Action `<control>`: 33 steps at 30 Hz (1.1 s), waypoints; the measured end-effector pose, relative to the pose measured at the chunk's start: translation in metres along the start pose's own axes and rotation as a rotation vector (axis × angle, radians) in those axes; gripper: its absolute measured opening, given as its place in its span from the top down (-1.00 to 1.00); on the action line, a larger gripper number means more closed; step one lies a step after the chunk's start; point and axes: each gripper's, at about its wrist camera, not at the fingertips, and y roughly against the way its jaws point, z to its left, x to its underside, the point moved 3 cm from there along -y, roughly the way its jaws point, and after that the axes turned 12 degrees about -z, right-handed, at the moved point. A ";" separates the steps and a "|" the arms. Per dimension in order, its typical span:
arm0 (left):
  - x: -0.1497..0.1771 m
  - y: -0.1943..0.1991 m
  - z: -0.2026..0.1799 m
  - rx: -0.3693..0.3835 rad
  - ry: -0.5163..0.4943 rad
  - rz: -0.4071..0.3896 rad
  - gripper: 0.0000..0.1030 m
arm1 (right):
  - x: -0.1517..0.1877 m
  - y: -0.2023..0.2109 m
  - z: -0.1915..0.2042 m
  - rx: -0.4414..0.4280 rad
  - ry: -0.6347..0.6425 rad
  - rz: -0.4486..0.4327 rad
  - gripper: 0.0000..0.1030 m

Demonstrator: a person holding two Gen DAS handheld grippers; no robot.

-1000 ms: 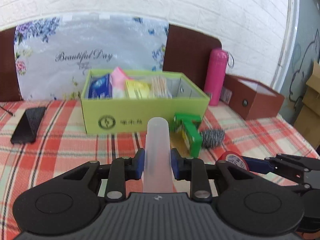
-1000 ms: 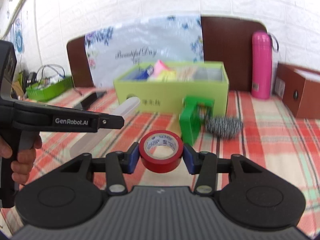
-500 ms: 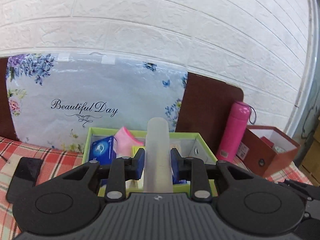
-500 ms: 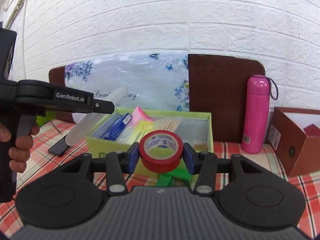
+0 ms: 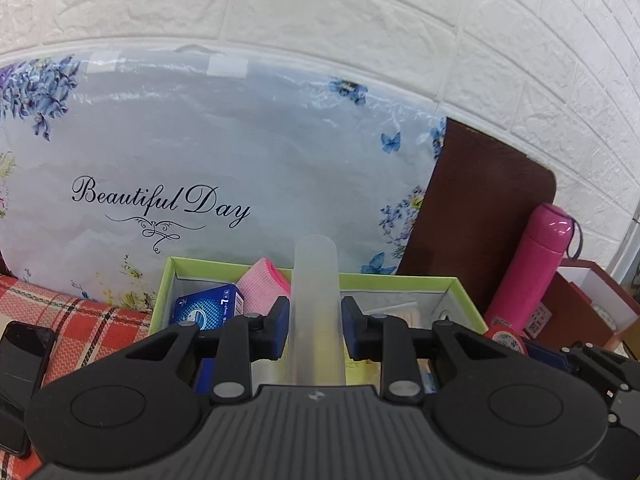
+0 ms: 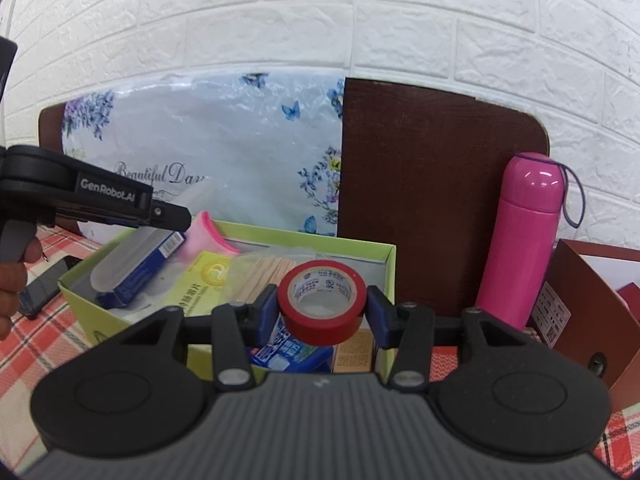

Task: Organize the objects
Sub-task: 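Carry the plastic case and tape roll into the lime-green box and release both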

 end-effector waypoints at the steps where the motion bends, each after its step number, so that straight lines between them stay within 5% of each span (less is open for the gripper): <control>1: 0.002 -0.003 0.001 -0.003 -0.002 0.002 0.45 | 0.003 -0.004 0.000 0.002 0.005 0.002 0.11; 3: 0.007 -0.006 0.004 -0.008 -0.006 -0.008 0.26 | 0.010 -0.011 0.003 -0.013 0.022 0.009 0.02; 5: 0.014 -0.004 0.005 -0.022 -0.013 -0.004 -0.74 | 0.017 -0.011 0.006 -0.017 0.036 0.002 -0.54; 10: 0.021 0.010 0.004 -0.034 -0.057 -0.026 -0.77 | 0.024 0.004 0.011 -0.023 0.024 -0.050 -0.99; 23: 0.008 0.058 -0.025 -0.071 -0.169 -0.043 -0.77 | 0.007 0.052 0.017 -0.006 0.059 -0.068 -1.00; 33: 0.022 0.107 -0.043 -0.061 -0.168 -0.051 -0.77 | 0.024 0.109 0.020 0.024 0.004 -0.061 -1.00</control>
